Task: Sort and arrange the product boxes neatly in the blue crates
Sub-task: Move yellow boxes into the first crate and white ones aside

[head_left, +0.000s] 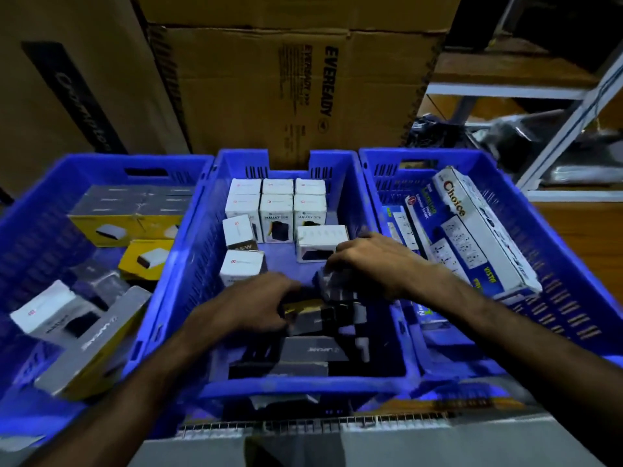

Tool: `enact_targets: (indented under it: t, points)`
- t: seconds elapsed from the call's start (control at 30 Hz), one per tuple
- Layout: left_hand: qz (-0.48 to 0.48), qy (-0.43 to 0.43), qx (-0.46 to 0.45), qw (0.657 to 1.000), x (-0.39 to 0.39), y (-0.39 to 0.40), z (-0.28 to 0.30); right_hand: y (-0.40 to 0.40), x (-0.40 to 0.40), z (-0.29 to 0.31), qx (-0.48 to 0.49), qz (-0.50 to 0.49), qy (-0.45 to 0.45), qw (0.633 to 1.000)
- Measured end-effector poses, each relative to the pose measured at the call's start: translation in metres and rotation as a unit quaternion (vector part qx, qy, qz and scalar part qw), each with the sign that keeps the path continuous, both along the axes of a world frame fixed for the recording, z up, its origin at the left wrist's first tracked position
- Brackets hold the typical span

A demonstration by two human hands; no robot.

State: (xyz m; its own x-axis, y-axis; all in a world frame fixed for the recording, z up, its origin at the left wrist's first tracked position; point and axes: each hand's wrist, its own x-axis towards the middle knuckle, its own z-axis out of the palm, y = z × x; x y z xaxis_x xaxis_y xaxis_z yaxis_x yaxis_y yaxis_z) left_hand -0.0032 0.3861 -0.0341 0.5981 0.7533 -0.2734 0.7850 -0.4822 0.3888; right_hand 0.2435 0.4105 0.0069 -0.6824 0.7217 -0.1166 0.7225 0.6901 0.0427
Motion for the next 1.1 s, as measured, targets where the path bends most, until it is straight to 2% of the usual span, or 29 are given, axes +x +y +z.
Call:
enact_targets:
  t: [0.13,0.27,0.5,0.7,0.77,0.93,1.1]
  points:
    - [-0.066,0.076,-0.015,0.995,-0.003,0.014,-0.011,-0.016,-0.023,-0.003,-0.055,-0.002,-0.099,0.994]
    - [-0.089,0.055,-0.017,0.994,-0.010,0.015,-0.008,-0.026,-0.039,-0.018,-0.041,-0.001,-0.153,0.987]
    - [-0.148,-0.017,0.088,0.985,-0.016,-0.016,0.000,-0.021,-0.046,-0.036,0.048,0.001,-0.200,0.979]
    - [-0.185,0.005,0.101,0.977,0.007,-0.029,-0.001,-0.015,-0.048,-0.034,0.056,0.019,-0.223,0.973]
    - [-0.181,0.010,0.110,0.977,0.013,-0.029,-0.003,-0.014,-0.052,-0.035,0.074,0.005,-0.211,0.975]
    - [-0.158,0.092,0.080,0.980,0.039,-0.033,-0.001,0.001,-0.054,-0.038,0.100,-0.049,-0.178,0.978]
    - [-0.168,0.174,0.095,0.966,0.072,-0.036,0.001,0.009,-0.054,-0.038,0.077,-0.088,-0.117,0.986]
